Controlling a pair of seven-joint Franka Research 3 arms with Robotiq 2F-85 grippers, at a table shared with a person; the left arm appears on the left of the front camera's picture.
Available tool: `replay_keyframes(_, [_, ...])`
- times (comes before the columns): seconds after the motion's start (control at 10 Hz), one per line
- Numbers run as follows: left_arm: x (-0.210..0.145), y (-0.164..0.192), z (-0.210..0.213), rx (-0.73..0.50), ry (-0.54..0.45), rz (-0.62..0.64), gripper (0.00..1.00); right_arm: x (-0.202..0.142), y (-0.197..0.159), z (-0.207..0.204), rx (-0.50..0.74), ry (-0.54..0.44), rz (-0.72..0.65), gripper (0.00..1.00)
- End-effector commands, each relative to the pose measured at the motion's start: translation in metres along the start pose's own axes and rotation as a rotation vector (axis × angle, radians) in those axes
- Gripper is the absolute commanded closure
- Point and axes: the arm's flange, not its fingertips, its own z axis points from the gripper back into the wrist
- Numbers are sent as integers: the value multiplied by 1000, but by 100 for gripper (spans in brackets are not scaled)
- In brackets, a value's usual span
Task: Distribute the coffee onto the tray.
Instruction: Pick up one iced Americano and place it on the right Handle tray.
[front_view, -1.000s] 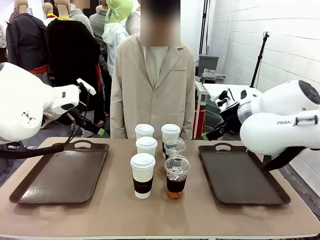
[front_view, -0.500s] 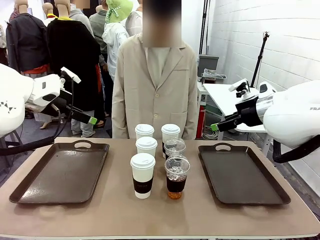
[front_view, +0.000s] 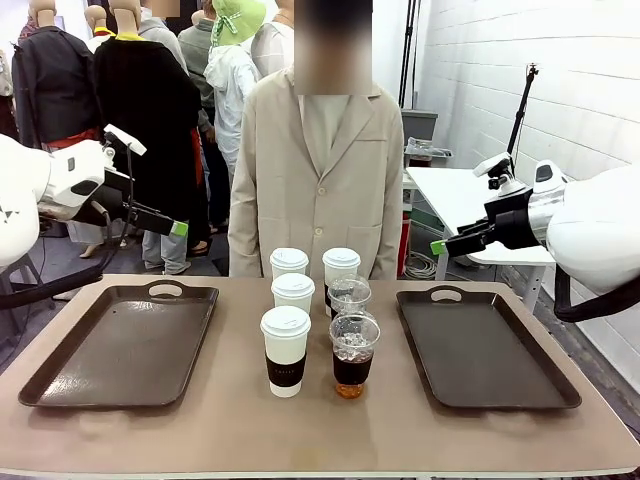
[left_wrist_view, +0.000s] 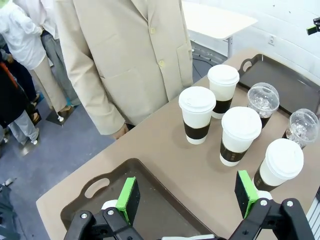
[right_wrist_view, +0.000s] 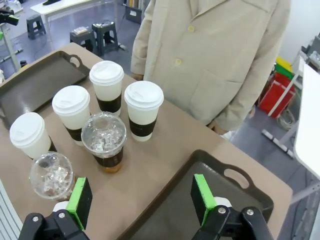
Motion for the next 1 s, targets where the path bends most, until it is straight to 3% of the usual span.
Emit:
replay_keyframes(0.0, [-37,-18,6,-26,-20,-31,0,-67,41,14,8,5,3,0])
replay_keyframes(0.1, [0,0,0,0,0,0,0,-68,40,10,-91,22,-49,0])
replay_keyframes(0.2, [0,0,0,0,0,0,0,-1,-1,-1,1,3,-2,0])
replay_keyframes(0.9, [0,0,0,0,0,0,0,-1,-1,-1,1,3,-2,0])
